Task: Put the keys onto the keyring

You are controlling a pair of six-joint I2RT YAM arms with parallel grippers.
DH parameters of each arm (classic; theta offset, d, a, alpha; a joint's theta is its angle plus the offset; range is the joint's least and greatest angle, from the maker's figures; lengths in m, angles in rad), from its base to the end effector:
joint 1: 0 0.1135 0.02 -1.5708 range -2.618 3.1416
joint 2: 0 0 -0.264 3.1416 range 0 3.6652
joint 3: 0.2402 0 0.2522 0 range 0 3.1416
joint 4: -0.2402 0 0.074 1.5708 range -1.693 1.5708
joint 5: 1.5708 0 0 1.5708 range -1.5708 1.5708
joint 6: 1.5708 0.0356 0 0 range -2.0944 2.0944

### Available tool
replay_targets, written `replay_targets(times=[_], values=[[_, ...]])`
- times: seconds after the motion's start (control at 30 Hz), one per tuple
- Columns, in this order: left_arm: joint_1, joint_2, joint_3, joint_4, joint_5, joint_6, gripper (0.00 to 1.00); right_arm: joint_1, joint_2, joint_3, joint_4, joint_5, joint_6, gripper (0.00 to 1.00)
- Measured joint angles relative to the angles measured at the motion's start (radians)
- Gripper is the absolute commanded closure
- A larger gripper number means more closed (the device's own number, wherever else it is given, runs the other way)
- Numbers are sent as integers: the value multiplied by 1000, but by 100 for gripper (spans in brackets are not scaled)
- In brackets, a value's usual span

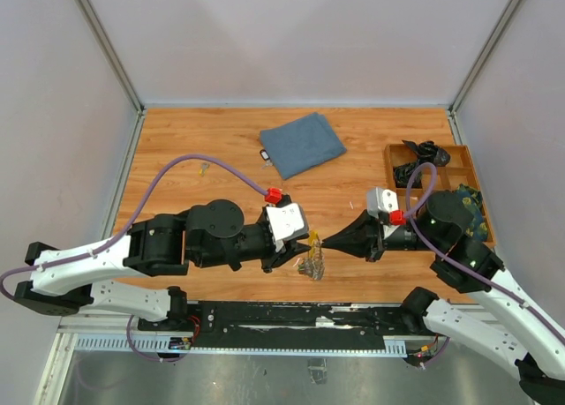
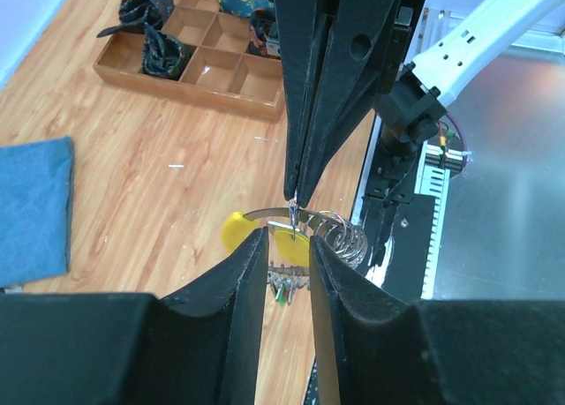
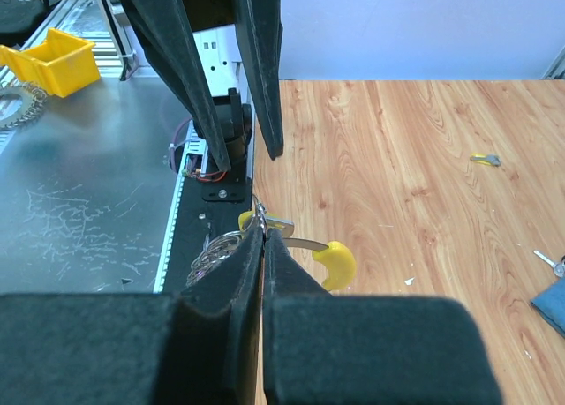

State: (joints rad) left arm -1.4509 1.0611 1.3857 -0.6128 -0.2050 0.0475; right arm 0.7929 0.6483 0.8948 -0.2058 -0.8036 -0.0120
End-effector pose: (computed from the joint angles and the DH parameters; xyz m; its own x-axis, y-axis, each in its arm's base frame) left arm 0.0321 -0.2062 0.4480 0.0111 0.2966 -0.9549 0.9492 0.2971 0.1033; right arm 0.0738 0.1114 0.3949 0.0405 0.0293 -0.9987 -0.9988 -0.0249 -0.0413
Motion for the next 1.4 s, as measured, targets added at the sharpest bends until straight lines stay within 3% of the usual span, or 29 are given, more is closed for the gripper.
replay_targets(times=[0.33, 0.83, 1.03, 1.4], values=[[0, 0, -45, 77, 43, 0, 68, 0, -10, 7, 18, 1, 35, 100], [0, 8, -45, 91, 47, -2, 83, 0, -26, 10, 37, 2, 57, 100], [0, 16, -45, 93, 47, -4, 98, 0, -34, 10, 37, 3, 58, 100], [0, 23, -45, 93, 43, -2, 100, 0, -48, 10, 37, 13, 58, 100]])
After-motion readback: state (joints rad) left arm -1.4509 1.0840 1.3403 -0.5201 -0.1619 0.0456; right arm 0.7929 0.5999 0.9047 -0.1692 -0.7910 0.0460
